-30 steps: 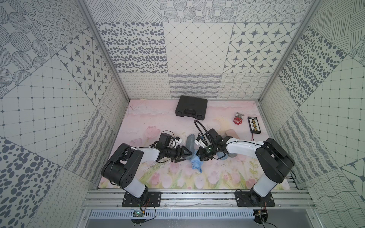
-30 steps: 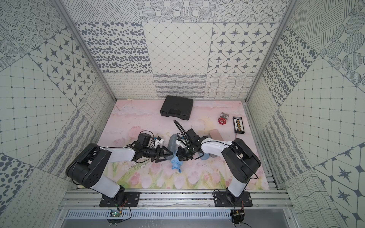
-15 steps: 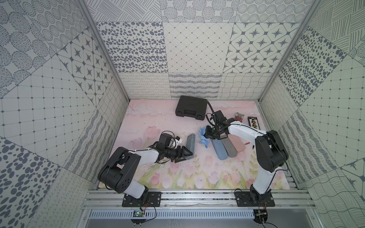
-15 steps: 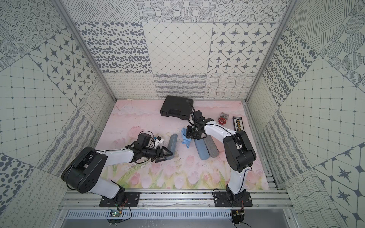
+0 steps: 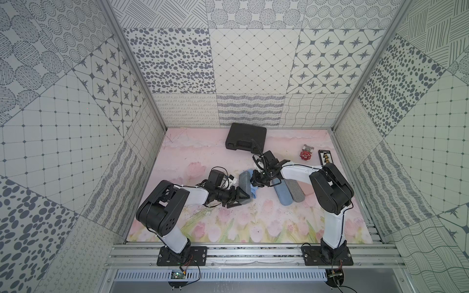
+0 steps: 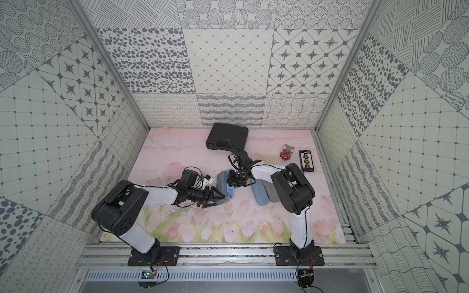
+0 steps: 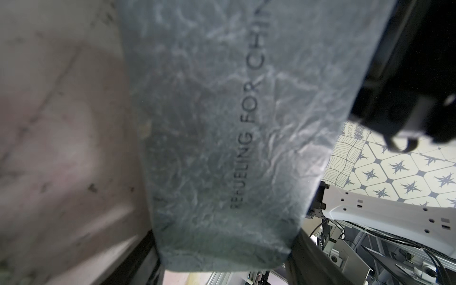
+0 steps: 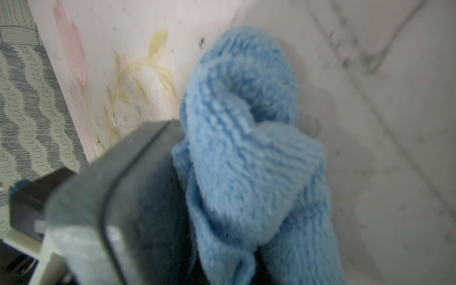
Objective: Wipe the eyeglass case
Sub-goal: Wipe the dirt from the eyeglass case, then place the eyeglass case at the center of the board.
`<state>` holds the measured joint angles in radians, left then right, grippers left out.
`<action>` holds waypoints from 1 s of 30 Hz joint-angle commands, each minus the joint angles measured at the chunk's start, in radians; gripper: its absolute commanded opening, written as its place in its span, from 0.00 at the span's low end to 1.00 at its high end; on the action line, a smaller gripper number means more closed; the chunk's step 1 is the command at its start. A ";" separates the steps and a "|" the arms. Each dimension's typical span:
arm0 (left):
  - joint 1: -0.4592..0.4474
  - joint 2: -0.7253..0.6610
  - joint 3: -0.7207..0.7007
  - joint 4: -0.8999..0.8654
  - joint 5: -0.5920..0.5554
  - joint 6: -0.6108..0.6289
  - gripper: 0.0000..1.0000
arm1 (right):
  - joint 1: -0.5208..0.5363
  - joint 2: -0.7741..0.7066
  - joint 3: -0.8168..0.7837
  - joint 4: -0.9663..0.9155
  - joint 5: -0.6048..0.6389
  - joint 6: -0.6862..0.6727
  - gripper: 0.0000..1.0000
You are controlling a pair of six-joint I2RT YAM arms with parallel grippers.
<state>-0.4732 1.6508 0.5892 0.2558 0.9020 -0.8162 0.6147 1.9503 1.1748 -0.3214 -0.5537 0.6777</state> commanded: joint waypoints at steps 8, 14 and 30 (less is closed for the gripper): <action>0.048 -0.052 0.048 0.015 -0.099 0.034 0.00 | 0.189 -0.199 -0.149 0.048 -0.299 0.014 0.00; 0.046 -0.159 0.058 -0.184 -0.254 0.101 0.00 | 0.002 -0.359 -0.143 -0.137 -0.286 -0.073 0.00; -0.399 -0.125 0.270 -0.563 -0.847 -0.258 0.00 | -0.431 -0.533 -0.061 -0.344 0.123 -0.053 0.00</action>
<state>-0.7635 1.4937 0.8101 -0.1810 0.3332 -0.8986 0.1860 1.4429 1.1034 -0.6994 -0.4717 0.6094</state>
